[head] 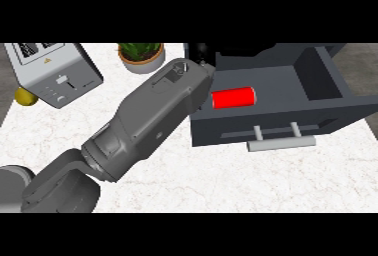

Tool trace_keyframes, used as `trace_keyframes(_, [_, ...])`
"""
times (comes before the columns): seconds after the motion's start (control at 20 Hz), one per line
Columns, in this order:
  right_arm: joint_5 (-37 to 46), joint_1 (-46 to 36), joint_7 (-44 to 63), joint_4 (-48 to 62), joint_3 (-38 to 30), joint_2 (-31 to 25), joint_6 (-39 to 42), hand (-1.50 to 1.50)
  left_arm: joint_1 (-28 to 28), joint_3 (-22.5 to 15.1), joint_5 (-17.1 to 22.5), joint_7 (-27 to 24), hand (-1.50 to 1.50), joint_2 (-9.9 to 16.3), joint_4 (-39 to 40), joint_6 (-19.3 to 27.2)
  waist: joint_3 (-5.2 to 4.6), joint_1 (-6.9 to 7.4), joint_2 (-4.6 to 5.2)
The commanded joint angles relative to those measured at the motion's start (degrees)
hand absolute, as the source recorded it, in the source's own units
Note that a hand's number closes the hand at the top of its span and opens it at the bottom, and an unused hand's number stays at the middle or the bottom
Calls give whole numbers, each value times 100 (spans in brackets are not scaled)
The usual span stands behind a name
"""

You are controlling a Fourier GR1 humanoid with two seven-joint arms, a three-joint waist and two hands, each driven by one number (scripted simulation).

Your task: Pick up the can, place it into the drawer and close the drawer

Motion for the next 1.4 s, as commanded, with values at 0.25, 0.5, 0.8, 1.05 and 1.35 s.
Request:
trace_keyframes(0.25, [1183,-485,-653,-578,142,-467,384,-150,-96,110,275,-470,-150,0,-5,-123,-7,136,1])
trace_keyframes(0.5, [2301,-723,-938,-759,656,-467,511,-150,12,-86,366,-746,-150,0,-169,12,-6,173,0])
trace_keyframes(0.8, [4120,-1536,-1009,-483,1765,-306,126,-150,-331,32,579,-541,-150,0,-185,93,-8,343,6])
trace_keyframes(1.05, [5680,-1893,-1558,327,2524,-307,-205,-150,-504,48,415,-261,-150,15,-103,204,-8,586,-46])
trace_keyframes(1.35, [7184,-2587,-1556,1261,3617,-68,-1041,-150,-202,99,330,-252,-150,3,-188,247,-11,575,-74])
